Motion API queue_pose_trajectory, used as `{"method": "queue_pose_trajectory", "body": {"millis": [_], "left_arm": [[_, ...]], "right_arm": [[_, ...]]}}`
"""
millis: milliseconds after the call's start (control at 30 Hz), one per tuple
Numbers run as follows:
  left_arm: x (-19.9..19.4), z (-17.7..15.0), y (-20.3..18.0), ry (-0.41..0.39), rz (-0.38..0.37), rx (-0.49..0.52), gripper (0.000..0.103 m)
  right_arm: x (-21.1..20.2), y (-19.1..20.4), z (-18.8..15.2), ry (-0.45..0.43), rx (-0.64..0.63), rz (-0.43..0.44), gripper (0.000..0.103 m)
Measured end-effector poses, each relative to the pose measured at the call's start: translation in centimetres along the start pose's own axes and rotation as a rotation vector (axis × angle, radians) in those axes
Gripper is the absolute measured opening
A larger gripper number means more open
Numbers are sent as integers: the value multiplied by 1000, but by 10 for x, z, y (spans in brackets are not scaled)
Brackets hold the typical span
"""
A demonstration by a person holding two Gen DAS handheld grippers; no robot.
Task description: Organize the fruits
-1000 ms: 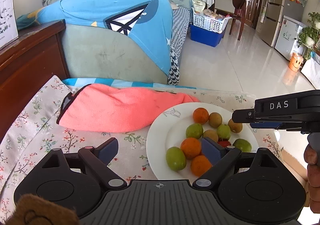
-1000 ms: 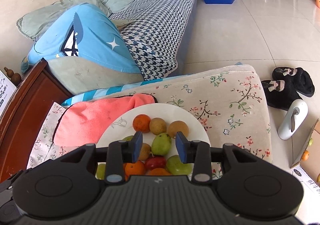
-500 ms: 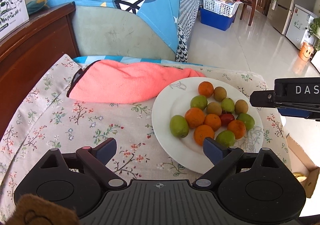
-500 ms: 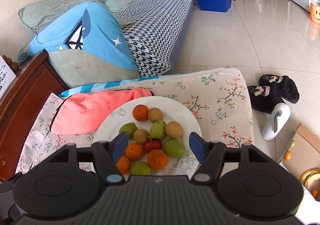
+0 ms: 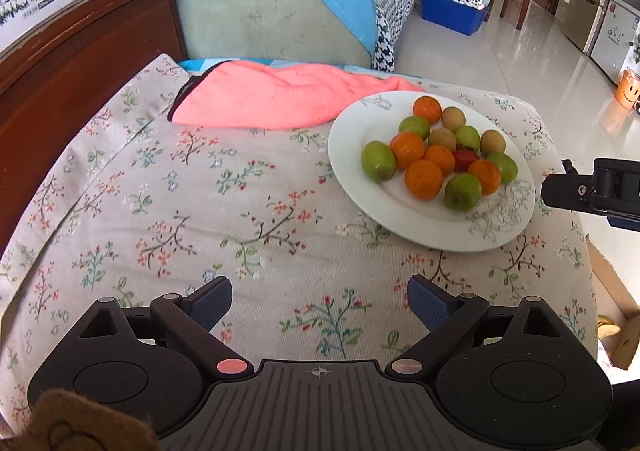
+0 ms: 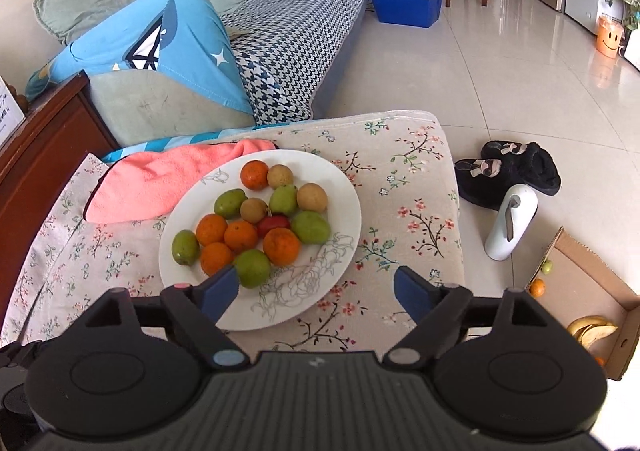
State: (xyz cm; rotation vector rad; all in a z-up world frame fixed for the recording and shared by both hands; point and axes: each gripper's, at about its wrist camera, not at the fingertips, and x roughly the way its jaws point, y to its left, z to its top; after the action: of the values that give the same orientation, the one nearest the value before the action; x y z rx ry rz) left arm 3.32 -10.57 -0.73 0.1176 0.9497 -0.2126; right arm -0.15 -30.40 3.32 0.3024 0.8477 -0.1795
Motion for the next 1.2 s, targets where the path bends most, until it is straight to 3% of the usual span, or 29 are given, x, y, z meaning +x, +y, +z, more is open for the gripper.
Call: {"method": "queue_pose_trajectory", "body": {"millis": [133, 433, 767, 1000, 1200], "left_arm": [[-11, -13, 2, 6, 14, -10, 96], [-38, -27, 1, 7, 71, 29, 96], [-48, 7, -3, -24, 60, 81, 96], [-31, 32, 4, -3, 63, 47, 96], [-14, 44, 6, 25, 86, 7, 96]], "right_arm": [[-7, 1, -12, -1, -21, -2, 90], [-20, -4, -34, 5, -40, -4, 91], [-25, 0, -39, 8, -64, -12, 91], [-22, 15, -33, -10, -156, -86, 97], [-6, 21, -18, 32, -172, -113, 98]]}}
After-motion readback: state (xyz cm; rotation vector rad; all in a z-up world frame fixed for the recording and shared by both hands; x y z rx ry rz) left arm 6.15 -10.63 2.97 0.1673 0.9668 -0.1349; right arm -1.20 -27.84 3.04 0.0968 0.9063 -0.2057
